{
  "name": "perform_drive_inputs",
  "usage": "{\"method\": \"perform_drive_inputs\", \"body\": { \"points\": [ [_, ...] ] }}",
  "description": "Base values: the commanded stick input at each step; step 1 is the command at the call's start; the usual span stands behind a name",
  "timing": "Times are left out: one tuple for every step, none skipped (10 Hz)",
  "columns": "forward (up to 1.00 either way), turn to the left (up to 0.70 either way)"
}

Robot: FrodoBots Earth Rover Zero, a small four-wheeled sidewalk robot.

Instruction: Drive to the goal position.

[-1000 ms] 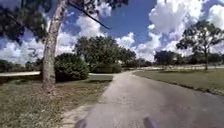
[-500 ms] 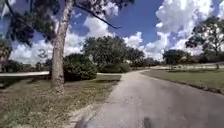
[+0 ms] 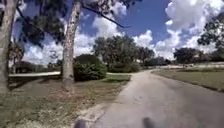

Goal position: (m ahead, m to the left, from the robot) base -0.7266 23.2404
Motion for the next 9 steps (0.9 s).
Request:
{"method": "perform_drive_inputs", "body": {
  "points": [
    [0.00, 0.70],
    [0.00, 0.70],
    [0.00, 0.70],
    [0.00, 0.70],
    [0.00, 0.70],
    [0.00, 0.70],
    [0.00, 0.70],
    [0.00, 0.70],
    [0.00, 0.70]
  ]
}}
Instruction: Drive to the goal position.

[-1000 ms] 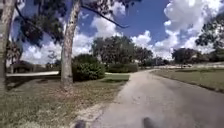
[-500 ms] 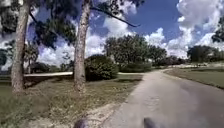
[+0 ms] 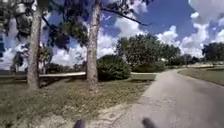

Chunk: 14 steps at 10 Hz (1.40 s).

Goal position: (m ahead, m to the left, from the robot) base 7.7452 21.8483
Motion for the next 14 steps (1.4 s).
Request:
{"method": "perform_drive_inputs", "body": {
  "points": [
    [0.00, 0.70],
    [0.00, 0.70],
    [0.00, 0.70],
    [0.00, 0.70],
    [0.00, 0.70],
    [0.00, 0.70],
    [0.00, 0.70],
    [0.00, 0.70],
    [0.00, 0.70],
    [0.00, 0.70],
    [0.00, 0.70],
    [0.00, 0.70],
    [0.00, 0.70],
    [0.00, 0.70]
  ]
}}
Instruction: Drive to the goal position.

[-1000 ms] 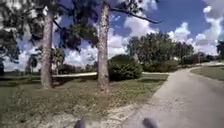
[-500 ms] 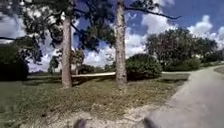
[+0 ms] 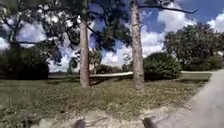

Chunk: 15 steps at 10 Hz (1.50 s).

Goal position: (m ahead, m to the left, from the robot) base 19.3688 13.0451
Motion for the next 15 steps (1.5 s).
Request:
{"method": "perform_drive_inputs", "body": {
  "points": [
    [0.00, 0.70],
    [0.00, 0.70],
    [0.00, 0.70],
    [0.00, 0.70],
    [0.00, 0.70],
    [0.00, 0.70],
    [0.00, 0.70],
    [0.00, 0.70],
    [0.00, 0.70],
    [0.00, 0.70],
    [0.00, 0.70],
    [0.00, 0.70],
    [0.00, 0.70],
    [0.00, 0.70],
    [0.00, 0.70]
  ]
}}
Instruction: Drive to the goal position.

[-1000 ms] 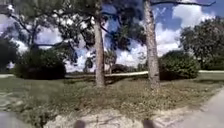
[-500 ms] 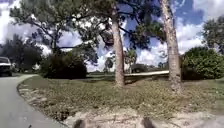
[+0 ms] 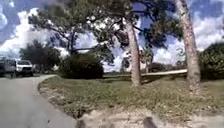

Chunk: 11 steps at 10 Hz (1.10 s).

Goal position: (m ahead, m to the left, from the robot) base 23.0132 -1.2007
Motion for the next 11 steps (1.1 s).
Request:
{"method": "perform_drive_inputs", "body": {
  "points": [
    [0.00, 0.70],
    [0.00, 0.70],
    [0.00, 0.70],
    [0.00, 0.70],
    [0.00, 0.70],
    [0.00, 0.70],
    [0.00, 0.65],
    [0.00, 0.15],
    [0.00, 0.00],
    [0.00, 0.00],
    [0.00, 0.00]
  ]
}}
